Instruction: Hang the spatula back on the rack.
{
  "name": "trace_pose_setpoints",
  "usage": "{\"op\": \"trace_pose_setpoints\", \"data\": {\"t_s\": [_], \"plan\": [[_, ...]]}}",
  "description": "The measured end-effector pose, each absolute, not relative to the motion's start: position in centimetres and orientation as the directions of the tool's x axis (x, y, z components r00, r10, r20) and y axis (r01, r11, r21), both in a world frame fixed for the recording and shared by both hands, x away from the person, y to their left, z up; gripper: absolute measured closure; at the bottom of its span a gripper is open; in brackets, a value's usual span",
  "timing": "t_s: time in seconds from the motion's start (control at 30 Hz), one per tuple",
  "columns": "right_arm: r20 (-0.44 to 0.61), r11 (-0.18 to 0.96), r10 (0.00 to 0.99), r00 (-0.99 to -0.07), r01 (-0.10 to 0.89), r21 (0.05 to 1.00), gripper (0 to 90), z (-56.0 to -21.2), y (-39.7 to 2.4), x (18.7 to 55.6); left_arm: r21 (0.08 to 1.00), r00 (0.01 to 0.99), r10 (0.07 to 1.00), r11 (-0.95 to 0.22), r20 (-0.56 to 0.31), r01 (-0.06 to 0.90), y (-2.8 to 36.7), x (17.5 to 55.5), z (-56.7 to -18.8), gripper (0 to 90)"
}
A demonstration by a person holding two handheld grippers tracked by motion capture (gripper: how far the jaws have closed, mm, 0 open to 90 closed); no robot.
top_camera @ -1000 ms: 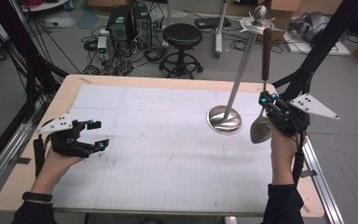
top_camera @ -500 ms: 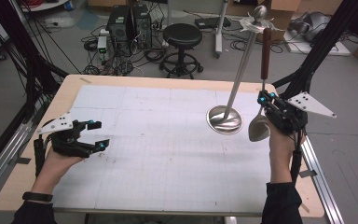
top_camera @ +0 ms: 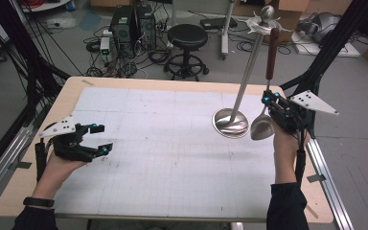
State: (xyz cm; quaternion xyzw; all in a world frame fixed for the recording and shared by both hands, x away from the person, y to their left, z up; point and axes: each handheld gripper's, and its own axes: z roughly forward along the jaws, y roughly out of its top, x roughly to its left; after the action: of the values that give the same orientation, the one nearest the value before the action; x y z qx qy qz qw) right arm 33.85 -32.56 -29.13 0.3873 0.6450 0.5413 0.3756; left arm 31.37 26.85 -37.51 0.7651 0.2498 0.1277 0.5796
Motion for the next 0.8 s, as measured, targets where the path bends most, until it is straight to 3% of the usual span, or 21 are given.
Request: {"op": "trace_pose_setpoints", "data": {"t_s": [0.63,0.8], "plan": [[-0.064,0.132,0.899,-0.433,0.130,0.983,83.1,-29.3,-32.1,35.0,0.949,0.844,0.527,-0.208,-0.097,0.238,26.8,31.4,-37.5,19.5],[-0.072,0.140,0.903,-0.423,0.131,0.981,71.3,-28.9,-31.6,35.1,0.950,0.844,0.527,-0.205,-0.097,0.237,26.8,31.3,-37.5,19.3]]}}
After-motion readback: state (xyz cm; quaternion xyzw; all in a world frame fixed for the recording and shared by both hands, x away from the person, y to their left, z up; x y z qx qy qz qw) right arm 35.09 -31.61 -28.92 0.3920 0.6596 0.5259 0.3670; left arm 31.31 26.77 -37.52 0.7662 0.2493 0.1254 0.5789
